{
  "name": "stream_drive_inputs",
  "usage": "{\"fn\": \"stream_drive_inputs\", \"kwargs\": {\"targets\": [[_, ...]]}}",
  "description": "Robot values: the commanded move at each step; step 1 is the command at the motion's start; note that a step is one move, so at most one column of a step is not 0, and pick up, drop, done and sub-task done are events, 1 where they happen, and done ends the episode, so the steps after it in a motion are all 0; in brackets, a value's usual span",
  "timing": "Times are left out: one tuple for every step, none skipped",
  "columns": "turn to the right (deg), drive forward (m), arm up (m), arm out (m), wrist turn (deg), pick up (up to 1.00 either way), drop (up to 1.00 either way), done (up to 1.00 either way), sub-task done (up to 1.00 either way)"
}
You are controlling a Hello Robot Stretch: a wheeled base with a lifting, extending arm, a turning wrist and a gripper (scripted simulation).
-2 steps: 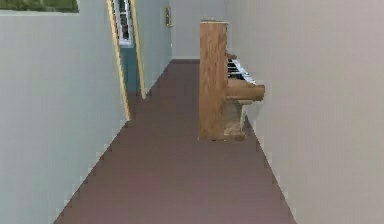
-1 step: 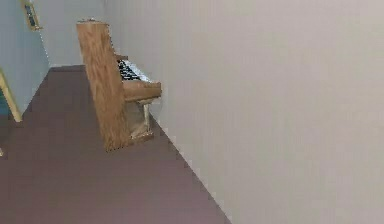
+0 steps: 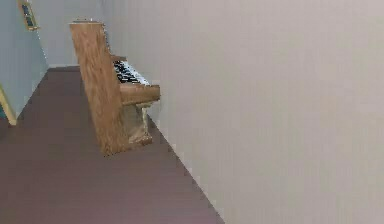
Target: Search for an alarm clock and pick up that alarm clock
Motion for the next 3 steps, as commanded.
{"fn": "stream_drive_inputs", "kwargs": {"targets": [[-39.0,0.00,0.00,0.00,0.0,0.00,0.00,0.00,0.00],[0.0,1.00,0.00,0.00,0.0,0.00,0.00,0.00,0.00],[-3.0,0.00,0.00,0.00,0.0,0.00,0.00,0.00,0.00]]}}
